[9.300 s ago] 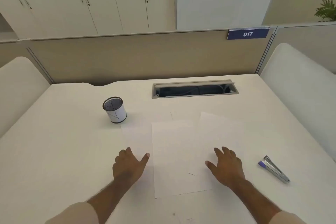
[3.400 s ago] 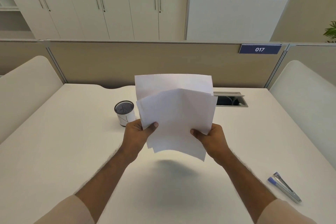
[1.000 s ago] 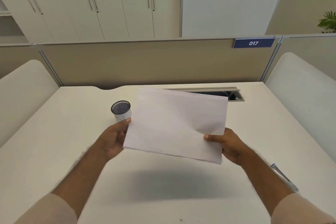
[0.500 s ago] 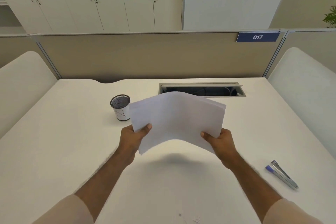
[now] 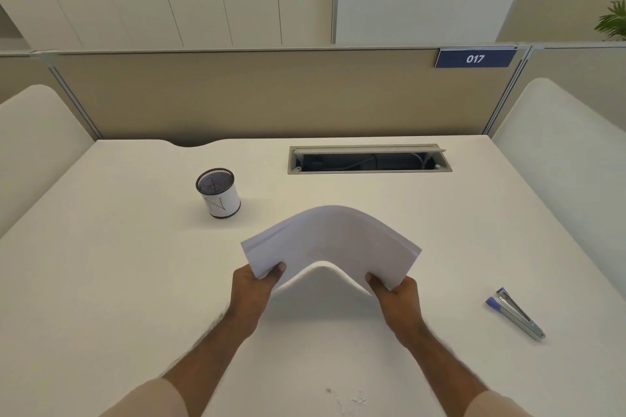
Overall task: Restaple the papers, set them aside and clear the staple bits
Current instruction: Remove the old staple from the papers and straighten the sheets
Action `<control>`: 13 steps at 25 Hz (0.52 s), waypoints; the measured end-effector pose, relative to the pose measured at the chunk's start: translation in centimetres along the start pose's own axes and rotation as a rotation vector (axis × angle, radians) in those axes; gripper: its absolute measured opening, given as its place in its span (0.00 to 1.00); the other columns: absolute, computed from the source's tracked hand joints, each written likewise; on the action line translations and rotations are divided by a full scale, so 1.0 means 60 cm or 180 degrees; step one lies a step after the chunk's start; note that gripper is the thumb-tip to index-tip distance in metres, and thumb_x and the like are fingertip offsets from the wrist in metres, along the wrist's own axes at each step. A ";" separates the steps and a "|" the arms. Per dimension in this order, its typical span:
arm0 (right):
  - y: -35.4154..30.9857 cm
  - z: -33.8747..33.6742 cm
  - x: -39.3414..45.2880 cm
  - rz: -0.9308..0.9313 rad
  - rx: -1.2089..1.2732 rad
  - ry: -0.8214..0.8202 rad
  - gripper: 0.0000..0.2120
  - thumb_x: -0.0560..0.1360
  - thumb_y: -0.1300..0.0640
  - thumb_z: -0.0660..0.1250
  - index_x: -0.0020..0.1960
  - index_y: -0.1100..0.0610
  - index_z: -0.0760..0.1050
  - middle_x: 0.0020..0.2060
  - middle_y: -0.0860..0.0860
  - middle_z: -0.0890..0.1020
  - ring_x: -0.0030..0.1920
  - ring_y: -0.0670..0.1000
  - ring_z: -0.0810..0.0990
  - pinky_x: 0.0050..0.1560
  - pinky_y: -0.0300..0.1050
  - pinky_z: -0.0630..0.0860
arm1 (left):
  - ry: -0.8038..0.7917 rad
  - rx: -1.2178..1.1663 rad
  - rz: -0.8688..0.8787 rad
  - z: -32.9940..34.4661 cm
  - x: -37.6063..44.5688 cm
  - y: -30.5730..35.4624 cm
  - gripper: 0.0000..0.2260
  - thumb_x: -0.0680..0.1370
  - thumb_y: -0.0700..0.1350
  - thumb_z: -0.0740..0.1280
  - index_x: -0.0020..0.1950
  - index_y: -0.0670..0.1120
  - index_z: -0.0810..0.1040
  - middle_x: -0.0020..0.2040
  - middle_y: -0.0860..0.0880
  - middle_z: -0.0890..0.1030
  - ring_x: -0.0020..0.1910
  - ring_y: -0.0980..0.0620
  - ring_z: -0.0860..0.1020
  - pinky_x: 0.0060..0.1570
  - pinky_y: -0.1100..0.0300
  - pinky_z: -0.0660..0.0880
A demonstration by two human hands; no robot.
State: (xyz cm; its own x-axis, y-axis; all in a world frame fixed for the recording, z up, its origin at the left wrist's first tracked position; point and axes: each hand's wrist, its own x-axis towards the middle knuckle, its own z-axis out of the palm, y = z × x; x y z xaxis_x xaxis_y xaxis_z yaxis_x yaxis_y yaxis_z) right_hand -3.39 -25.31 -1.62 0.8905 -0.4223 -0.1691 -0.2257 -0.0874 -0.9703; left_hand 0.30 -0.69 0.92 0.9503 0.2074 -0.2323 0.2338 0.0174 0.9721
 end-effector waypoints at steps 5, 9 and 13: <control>0.018 0.003 0.002 0.0038 -0.0248 -0.0051 0.08 0.74 0.59 0.71 0.40 0.65 0.78 0.31 0.53 0.77 0.32 0.51 0.70 0.34 0.44 0.67 | -0.0040 0.0141 -0.0193 0.004 0.000 -0.009 0.05 0.74 0.43 0.75 0.41 0.50 0.80 0.41 0.50 0.83 0.42 0.47 0.78 0.45 0.54 0.74; 0.010 0.003 0.001 0.0093 -0.0283 -0.0060 0.07 0.74 0.61 0.71 0.39 0.63 0.78 0.31 0.52 0.78 0.32 0.52 0.71 0.33 0.43 0.68 | -0.0058 0.0196 -0.0222 0.008 0.001 -0.004 0.06 0.74 0.43 0.74 0.41 0.50 0.80 0.41 0.50 0.83 0.41 0.48 0.78 0.44 0.55 0.74; -0.029 -0.011 0.016 0.0013 -0.0143 -0.0160 0.05 0.72 0.65 0.72 0.41 0.56 0.80 0.37 0.50 0.84 0.38 0.50 0.81 0.38 0.41 0.76 | -0.0181 0.0238 -0.0175 -0.003 0.016 0.017 0.03 0.73 0.41 0.75 0.44 0.45 0.82 0.43 0.48 0.85 0.44 0.45 0.82 0.45 0.54 0.77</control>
State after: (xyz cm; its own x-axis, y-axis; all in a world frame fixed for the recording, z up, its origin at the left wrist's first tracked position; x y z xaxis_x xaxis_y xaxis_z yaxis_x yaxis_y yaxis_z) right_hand -2.41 -26.17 0.04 0.9080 -0.3770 -0.1827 -0.2458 -0.1265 -0.9610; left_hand 1.41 -0.29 1.71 0.9452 0.1521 -0.2889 0.2987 -0.0462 0.9532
